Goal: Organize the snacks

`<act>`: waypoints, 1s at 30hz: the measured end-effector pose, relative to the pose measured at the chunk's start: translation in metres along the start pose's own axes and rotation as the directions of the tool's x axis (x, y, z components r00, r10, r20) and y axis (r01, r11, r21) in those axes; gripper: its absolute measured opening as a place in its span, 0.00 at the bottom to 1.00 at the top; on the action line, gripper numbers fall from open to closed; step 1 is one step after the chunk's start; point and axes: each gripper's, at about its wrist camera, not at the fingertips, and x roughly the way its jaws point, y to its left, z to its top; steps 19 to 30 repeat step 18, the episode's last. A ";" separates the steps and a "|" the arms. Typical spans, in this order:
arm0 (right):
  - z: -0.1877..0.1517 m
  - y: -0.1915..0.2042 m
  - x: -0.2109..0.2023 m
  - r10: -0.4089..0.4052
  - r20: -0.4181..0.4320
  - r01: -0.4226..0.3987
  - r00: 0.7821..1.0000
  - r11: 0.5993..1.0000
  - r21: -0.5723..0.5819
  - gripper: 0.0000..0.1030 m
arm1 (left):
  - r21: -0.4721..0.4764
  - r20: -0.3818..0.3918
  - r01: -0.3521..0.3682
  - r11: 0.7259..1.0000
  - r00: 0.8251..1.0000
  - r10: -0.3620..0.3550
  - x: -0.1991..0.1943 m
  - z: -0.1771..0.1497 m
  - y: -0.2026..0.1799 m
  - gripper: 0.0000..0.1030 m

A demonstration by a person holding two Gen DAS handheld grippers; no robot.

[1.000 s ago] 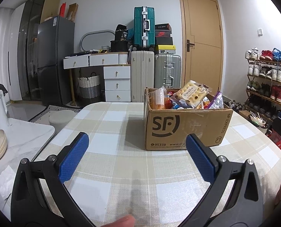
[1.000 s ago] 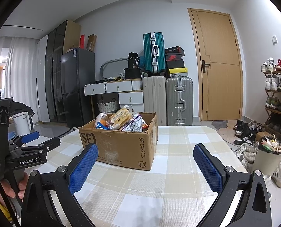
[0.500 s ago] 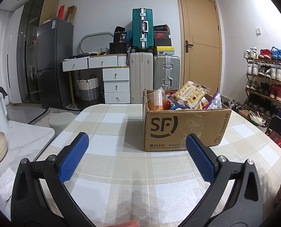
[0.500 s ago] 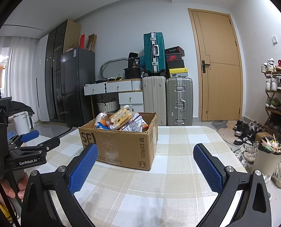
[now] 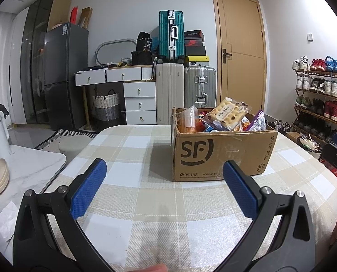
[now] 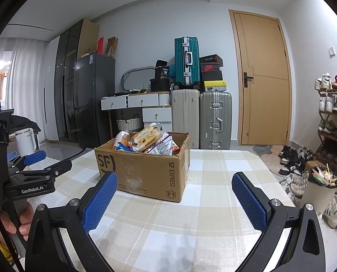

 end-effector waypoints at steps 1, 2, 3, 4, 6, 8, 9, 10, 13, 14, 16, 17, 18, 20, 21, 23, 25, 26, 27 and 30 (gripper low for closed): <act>0.000 -0.001 0.000 0.001 0.000 -0.001 1.000 1.000 0.004 0.99 | 0.001 0.002 0.001 1.000 1.000 -0.001 0.000 0.000 0.000 1.00; 0.000 -0.002 0.000 0.001 0.000 -0.001 1.000 1.000 0.007 0.99 | 0.002 0.002 0.003 1.000 1.000 -0.003 0.000 0.000 0.000 1.00; 0.000 -0.001 0.000 0.001 -0.001 -0.001 1.000 1.000 0.007 0.99 | 0.001 0.001 0.002 1.000 1.000 -0.002 0.000 0.000 0.000 1.00; 0.000 -0.001 0.000 0.001 -0.001 -0.001 1.000 1.000 0.006 0.99 | 0.001 0.001 0.002 1.000 1.000 -0.002 0.000 0.000 0.000 1.00; 0.000 -0.002 0.000 0.001 -0.001 -0.001 1.000 1.000 0.001 0.99 | 0.000 0.000 0.002 1.000 1.000 -0.002 0.000 0.000 0.000 1.00; -0.001 -0.002 0.000 -0.001 -0.003 0.001 1.000 1.000 -0.004 0.99 | 0.001 0.001 0.005 1.000 1.000 -0.005 0.000 0.000 0.000 1.00; -0.001 -0.003 0.000 -0.001 -0.005 0.001 1.000 1.000 -0.004 0.99 | 0.001 0.001 0.001 1.000 1.000 -0.001 0.000 0.000 0.000 1.00; 0.000 -0.004 0.000 -0.001 -0.007 0.001 1.000 1.000 -0.003 0.99 | 0.000 0.001 -0.001 1.000 1.000 0.001 0.001 0.000 0.000 1.00; 0.000 -0.004 0.000 -0.002 -0.007 0.002 1.000 1.000 -0.004 0.99 | -0.004 -0.004 -0.001 1.000 1.000 0.001 0.000 -0.001 0.000 1.00; 0.000 -0.004 0.000 -0.002 -0.007 0.002 1.000 1.000 -0.004 0.99 | -0.004 -0.003 -0.002 1.000 1.000 0.002 0.000 -0.001 0.000 1.00; 0.000 -0.004 0.000 -0.002 -0.010 0.002 1.000 1.000 -0.003 0.99 | -0.008 0.008 -0.012 1.000 1.000 0.012 -0.001 -0.001 0.001 1.00; 0.000 -0.004 0.000 -0.003 -0.011 0.003 1.000 1.000 -0.002 0.99 | -0.010 0.013 -0.010 1.000 1.000 0.010 -0.002 -0.002 0.001 1.00; 0.000 -0.005 0.000 -0.003 -0.014 0.003 1.000 1.000 0.000 0.99 | -0.009 0.015 -0.010 1.000 1.000 0.010 -0.002 -0.002 0.001 1.00; 0.000 -0.005 0.000 -0.003 -0.014 0.003 1.000 1.000 0.000 0.99 | -0.009 0.015 -0.010 1.000 1.000 0.010 -0.002 -0.002 0.001 1.00; 0.000 -0.005 0.000 -0.003 -0.014 0.003 1.000 1.000 0.000 0.99 | -0.009 0.015 -0.010 1.000 1.000 0.010 -0.002 -0.002 0.001 1.00; 0.000 -0.005 0.000 -0.003 -0.014 0.003 1.000 1.000 0.000 0.99 | -0.009 0.015 -0.010 1.000 1.000 0.010 -0.002 -0.002 0.001 1.00; 0.000 -0.005 0.000 -0.003 -0.014 0.003 1.000 1.000 0.000 0.99 | -0.009 0.015 -0.010 1.000 1.000 0.010 -0.002 -0.002 0.001 1.00; 0.000 -0.005 0.000 -0.003 -0.014 0.003 1.000 1.000 0.000 0.99 | -0.009 0.015 -0.010 1.000 1.000 0.010 -0.002 -0.002 0.001 1.00; 0.000 -0.005 0.000 -0.003 -0.014 0.003 1.000 1.000 0.000 0.99 | -0.009 0.015 -0.010 1.000 1.000 0.010 -0.002 -0.002 0.001 1.00; 0.000 -0.005 0.000 -0.003 -0.014 0.003 1.000 1.000 0.000 0.99 | -0.009 0.015 -0.010 1.000 1.000 0.010 -0.002 -0.002 0.001 1.00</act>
